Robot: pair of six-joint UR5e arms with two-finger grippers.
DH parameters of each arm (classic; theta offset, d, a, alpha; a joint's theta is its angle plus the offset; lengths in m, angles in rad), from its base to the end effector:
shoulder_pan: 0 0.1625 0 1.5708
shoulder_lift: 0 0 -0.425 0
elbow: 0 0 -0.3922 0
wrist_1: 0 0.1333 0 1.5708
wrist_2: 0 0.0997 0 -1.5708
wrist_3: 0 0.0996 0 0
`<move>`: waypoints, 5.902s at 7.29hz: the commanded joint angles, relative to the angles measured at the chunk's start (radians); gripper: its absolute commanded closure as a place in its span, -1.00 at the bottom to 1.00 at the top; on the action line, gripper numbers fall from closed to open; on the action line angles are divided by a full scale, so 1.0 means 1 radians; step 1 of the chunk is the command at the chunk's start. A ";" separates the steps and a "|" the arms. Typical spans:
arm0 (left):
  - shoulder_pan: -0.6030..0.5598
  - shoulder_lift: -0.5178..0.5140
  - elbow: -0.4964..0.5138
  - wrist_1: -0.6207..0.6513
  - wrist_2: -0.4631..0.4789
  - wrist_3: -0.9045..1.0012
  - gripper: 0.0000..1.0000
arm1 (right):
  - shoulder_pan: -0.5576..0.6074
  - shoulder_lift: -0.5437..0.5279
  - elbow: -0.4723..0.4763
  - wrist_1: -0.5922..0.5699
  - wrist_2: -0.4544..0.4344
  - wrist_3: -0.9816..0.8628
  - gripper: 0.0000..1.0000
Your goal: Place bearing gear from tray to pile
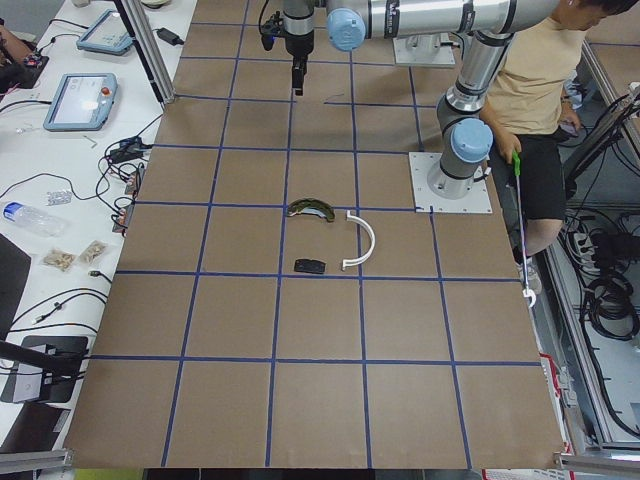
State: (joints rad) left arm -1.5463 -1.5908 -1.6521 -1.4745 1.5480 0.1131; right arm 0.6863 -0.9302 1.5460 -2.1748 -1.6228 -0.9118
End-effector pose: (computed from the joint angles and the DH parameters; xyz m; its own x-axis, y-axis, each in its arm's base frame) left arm -0.1233 -0.5011 0.4477 -0.9958 0.0884 0.0232 0.0885 0.9961 0.0024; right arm -0.4392 -0.5254 0.1761 -0.9994 -0.0281 0.0225 -0.0270 0.9985 0.0483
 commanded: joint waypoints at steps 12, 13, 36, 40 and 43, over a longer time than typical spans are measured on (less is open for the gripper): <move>0.000 -0.001 0.000 0.000 0.000 0.000 -1.00 | 1.031 -0.277 0.257 0.043 0.098 1.025 0.63; 0.000 0.000 0.000 0.002 0.000 0.000 -1.00 | 1.111 -0.272 0.275 0.029 0.106 1.119 0.63; -0.434 -0.429 -0.153 0.565 -0.017 -0.352 -1.00 | 0.049 -0.112 0.128 -0.137 0.027 -0.174 -0.93; -0.451 -0.466 -0.155 0.576 -0.017 -0.356 -0.81 | 0.038 -0.050 0.056 -0.148 0.024 -0.237 -0.82; -0.451 -0.469 -0.153 0.576 -0.017 -0.352 -0.07 | 0.001 -0.013 0.031 -0.137 0.026 -0.196 -0.70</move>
State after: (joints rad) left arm -1.9971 -2.0592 -1.8057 -0.8989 1.5310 -0.2411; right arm 0.6975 -0.9547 1.5826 -2.3194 -1.5968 -1.1330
